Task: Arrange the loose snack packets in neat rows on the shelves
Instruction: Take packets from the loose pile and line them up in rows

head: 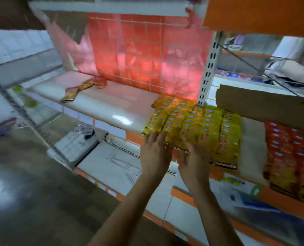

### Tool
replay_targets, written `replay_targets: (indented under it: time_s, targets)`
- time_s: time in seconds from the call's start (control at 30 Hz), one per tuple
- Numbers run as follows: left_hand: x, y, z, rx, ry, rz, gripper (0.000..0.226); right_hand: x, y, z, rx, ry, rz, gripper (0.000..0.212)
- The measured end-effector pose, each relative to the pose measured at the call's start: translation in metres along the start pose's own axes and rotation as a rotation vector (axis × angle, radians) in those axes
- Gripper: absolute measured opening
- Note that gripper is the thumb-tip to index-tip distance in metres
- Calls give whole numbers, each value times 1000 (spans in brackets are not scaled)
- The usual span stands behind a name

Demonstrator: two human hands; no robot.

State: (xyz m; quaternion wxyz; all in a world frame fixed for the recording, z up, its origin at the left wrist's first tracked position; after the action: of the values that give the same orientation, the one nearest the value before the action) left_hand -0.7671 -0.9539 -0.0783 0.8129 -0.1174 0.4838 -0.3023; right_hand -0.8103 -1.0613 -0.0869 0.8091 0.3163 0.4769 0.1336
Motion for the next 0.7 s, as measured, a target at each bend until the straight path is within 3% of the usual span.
replay_targets:
  time_s: [0.33, 0.7]
  targets:
    - [-67, 140, 33, -187, -67, 132, 42, 112, 114, 26, -208, 153, 75, 25]
    - [-96, 293, 144, -317, -12, 281, 47, 263, 221, 116, -188, 296, 149, 33]
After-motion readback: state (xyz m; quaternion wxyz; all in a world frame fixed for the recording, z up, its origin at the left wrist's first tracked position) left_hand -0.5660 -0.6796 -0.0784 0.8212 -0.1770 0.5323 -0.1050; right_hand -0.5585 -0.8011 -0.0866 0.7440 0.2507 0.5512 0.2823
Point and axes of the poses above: each hand's wrist, its own z-axis towards the middle knuckle, its own x-axis out of the palm, y = z × x, the point moved 1 cm from there along z, towards the middle knuckle
